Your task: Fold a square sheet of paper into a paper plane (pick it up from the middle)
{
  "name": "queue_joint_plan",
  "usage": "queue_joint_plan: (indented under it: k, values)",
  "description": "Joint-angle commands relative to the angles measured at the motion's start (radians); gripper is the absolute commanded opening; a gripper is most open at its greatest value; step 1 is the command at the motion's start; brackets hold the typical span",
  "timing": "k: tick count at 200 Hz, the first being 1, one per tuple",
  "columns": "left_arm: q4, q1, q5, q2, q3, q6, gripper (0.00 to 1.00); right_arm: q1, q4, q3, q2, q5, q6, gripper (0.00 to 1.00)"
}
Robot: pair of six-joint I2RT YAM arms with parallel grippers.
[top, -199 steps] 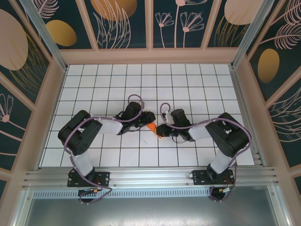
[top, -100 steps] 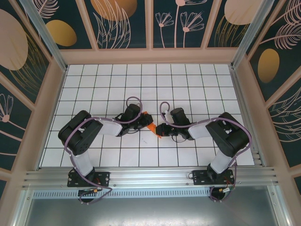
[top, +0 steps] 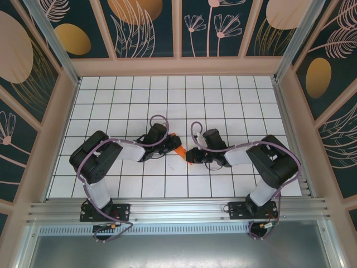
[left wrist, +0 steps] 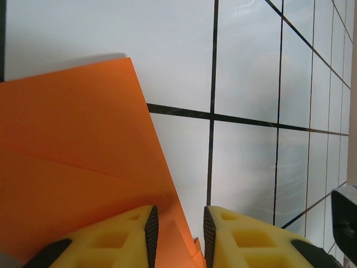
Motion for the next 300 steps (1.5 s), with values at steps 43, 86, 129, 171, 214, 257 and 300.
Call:
queue_joint_plan:
  k: [43,86,129,171,214,257,300]
  values:
    - [-0.056,0.006,-0.018,0.037,0.013,0.030,0.29,-0.006,-0.123,-0.010,-0.085,0.014,-0.017,0.19]
    - [-0.055,0.006,-0.006,0.042,0.014,0.030,0.29,-0.007,-0.141,0.000,-0.088,0.016,-0.025,0.19]
    - [-0.050,0.006,0.003,0.043,0.014,0.033,0.29,-0.003,-0.187,0.020,-0.117,0.039,-0.034,0.20]
    - [-0.048,0.007,0.004,0.040,0.008,0.033,0.28,0.016,-0.254,0.061,-0.132,0.075,-0.060,0.21]
    - [-0.044,0.006,0.010,0.043,0.012,0.033,0.29,0.028,-0.269,0.083,-0.113,0.096,-0.066,0.15]
    - [-0.046,0.007,0.013,0.045,0.013,0.035,0.28,0.029,-0.246,0.060,-0.105,0.102,-0.056,0.00]
    - [-0.047,0.006,0.008,0.043,0.010,0.034,0.28,0.020,-0.172,0.014,-0.063,0.050,-0.022,0.00]
